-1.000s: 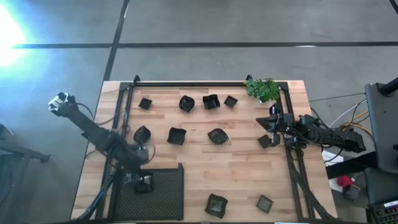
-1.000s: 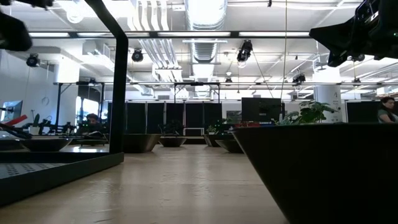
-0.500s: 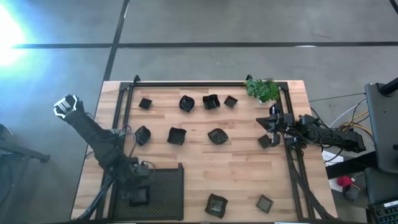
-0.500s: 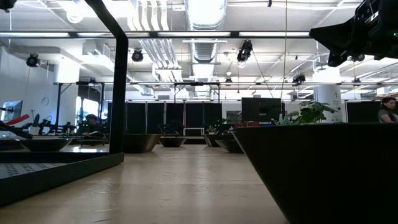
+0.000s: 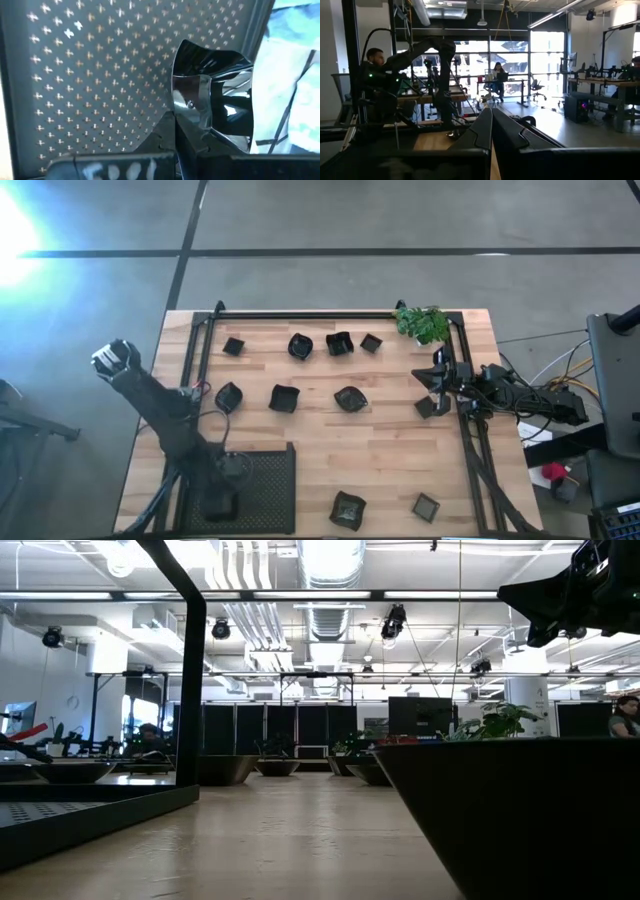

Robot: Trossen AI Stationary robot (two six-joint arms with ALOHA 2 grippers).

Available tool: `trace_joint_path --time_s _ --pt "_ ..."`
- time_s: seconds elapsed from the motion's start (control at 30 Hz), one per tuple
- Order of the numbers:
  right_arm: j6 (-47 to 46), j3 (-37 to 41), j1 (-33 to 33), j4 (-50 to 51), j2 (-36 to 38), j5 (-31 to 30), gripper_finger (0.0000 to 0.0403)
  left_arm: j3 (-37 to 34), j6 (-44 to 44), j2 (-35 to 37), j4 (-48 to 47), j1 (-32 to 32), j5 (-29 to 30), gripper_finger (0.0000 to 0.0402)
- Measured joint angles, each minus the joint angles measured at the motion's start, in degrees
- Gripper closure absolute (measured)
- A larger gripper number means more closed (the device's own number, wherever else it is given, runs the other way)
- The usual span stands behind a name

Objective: Pick & Place Mini shaped plates
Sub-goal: Put the black distorted square plate on the shelf

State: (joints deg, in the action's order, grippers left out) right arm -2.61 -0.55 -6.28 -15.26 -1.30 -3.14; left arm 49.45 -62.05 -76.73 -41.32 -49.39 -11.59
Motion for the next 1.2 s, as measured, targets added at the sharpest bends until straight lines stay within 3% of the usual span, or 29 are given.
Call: trace_joint_path --time_s 0.57,1.2 --pt "-0.12 0.01 0.00 0.00 -0.04 0.00 0.0394 -0.07 0.97 -6.10 1.67 -2.95 -2.88 0.0401" --pt "-0.21 0.01 0.00 -0.01 -0.03 -0.02 0.0394 -0.07 -0.07 -6.25 1.94 -3.10 -6.39 0.0401"
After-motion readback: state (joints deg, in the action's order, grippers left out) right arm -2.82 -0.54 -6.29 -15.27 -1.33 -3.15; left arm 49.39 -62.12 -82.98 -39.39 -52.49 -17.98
